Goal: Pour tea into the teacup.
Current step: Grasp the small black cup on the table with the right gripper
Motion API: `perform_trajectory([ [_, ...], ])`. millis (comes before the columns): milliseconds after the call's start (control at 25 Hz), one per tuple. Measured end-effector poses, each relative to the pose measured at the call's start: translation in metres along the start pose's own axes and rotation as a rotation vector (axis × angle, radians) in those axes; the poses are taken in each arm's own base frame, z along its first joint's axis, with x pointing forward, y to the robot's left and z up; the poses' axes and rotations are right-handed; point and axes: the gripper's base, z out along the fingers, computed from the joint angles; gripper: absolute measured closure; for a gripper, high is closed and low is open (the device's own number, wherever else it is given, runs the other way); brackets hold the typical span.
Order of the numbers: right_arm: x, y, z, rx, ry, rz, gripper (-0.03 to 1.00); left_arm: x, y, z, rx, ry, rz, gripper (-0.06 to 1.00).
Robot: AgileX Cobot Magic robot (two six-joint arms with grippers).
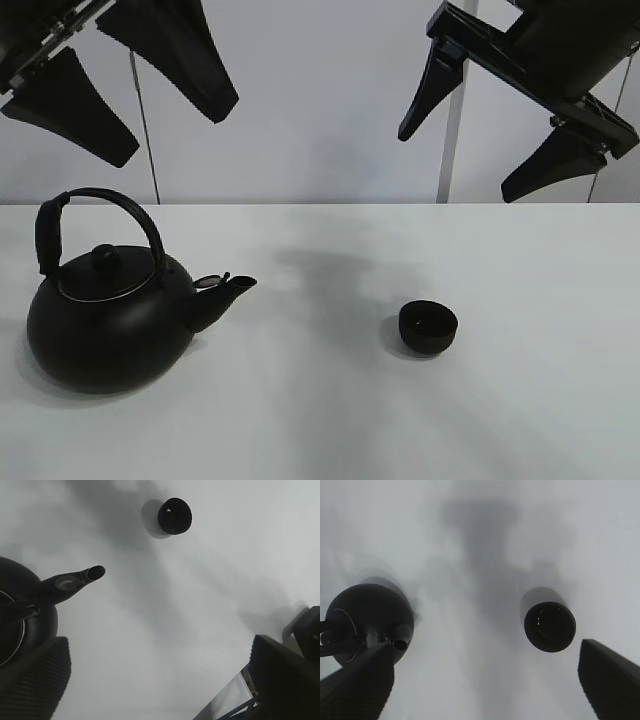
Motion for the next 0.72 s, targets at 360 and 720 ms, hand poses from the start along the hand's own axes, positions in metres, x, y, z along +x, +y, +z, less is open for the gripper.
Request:
perform_trajectory([
  [360, 0.0015, -0.0006, 0.0000, 0.006, 0.017, -0.075, 0.27, 0.0000, 0.0000, 0.0000, 0.000, 0.000, 0.000, 0.25],
  [720, 0.0029, -0.0019, 0.0018, 0.050, 0.028, -0.362, 0.27, 0.0000, 0.0000, 0.0000, 0.000, 0.000, 0.000, 0.25],
])
